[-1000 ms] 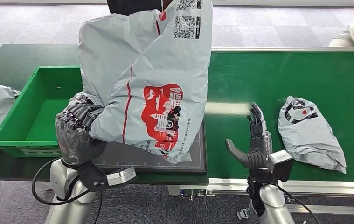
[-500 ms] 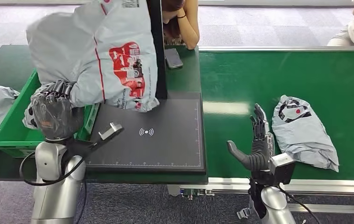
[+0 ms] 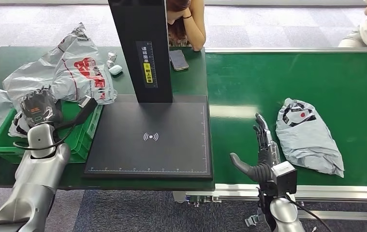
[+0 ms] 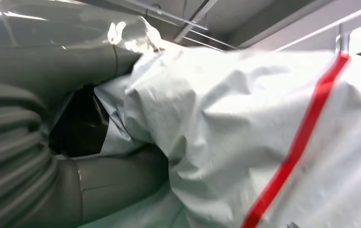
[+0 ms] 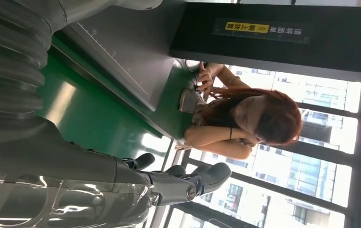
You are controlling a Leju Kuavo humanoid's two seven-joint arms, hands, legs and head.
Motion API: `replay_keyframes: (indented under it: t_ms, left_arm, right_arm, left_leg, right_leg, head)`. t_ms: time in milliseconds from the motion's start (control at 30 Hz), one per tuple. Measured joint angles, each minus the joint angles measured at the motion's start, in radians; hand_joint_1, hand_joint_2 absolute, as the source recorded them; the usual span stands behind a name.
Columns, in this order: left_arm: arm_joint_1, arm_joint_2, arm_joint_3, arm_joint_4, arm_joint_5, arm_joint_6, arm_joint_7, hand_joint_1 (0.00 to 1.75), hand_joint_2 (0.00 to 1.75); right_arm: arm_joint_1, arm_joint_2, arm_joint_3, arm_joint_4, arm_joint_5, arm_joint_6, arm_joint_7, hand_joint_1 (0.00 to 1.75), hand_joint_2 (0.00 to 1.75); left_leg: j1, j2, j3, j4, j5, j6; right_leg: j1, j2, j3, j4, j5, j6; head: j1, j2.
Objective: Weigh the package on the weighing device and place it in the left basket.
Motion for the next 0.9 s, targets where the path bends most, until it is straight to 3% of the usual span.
replay_keyframes:
  t_ms: [233,267,367,400,800,900]
  left_arm:
    - [-0.044,0.082,0.025,0.148,0.016,-0.003,0.014,1.75,1.75]
    - [-0.048,0.087,0.026,0.16,0.016,-0.013,0.016,1.39,1.75]
    - [-0.057,0.093,0.03,0.185,0.017,-0.034,0.017,0.1,1.75]
    - [-0.058,0.092,0.031,0.189,0.019,-0.038,0.014,0.02,1.75]
    - [-0.058,0.059,0.03,0.192,0.06,-0.019,-0.071,0.0,1.75]
    - [-0.034,0.037,0.025,0.146,0.116,0.006,-0.119,0.0,0.44]
  right_arm:
    - [0.005,0.001,-0.007,-0.004,0.008,0.011,0.001,0.0,1.75]
    - [0.005,0.001,-0.007,-0.004,0.008,0.012,0.002,0.0,1.75]
    - [0.005,0.001,-0.007,-0.004,0.011,0.013,0.003,0.0,1.75]
    - [0.005,0.001,-0.008,-0.004,0.011,0.013,0.004,0.0,1.75]
    - [0.004,0.001,-0.014,-0.004,0.01,0.013,0.011,0.0,1.75]
    - [0.005,0.001,-0.014,-0.004,0.008,0.01,0.012,0.0,1.75]
  left_leg:
    - [0.0,0.0,0.0,0.0,0.0,0.0]
    - [0.0,0.0,-0.001,0.0,0.0,0.0]
    - [0.0,0.0,-0.001,0.0,0.0,0.0]
    - [0.0,0.0,-0.001,0.0,0.0,0.0]
    - [0.0,0.0,-0.001,0.0,0.0,0.0]
    - [0.0,-0.001,-0.001,0.0,0.0,0.0]
  right_leg:
    - [0.0,0.0,0.0,0.0,-0.001,0.0]
    - [0.0,0.0,0.0,0.0,-0.001,0.0]
    - [0.0,0.0,0.0,0.0,0.0,0.0]
    - [0.0,0.0,-0.001,0.0,0.0,0.0]
    - [0.0,0.0,0.0,0.0,0.0,0.0]
    - [0.0,0.0,0.0,0.0,0.0,0.0]
  head:
    - [0.0,0.0]
    - [0.0,0.0]
    - [0.0,0.0]
    - [0.0,0.0]
    - [0.0,0.0]
    - [0.0,0.0]
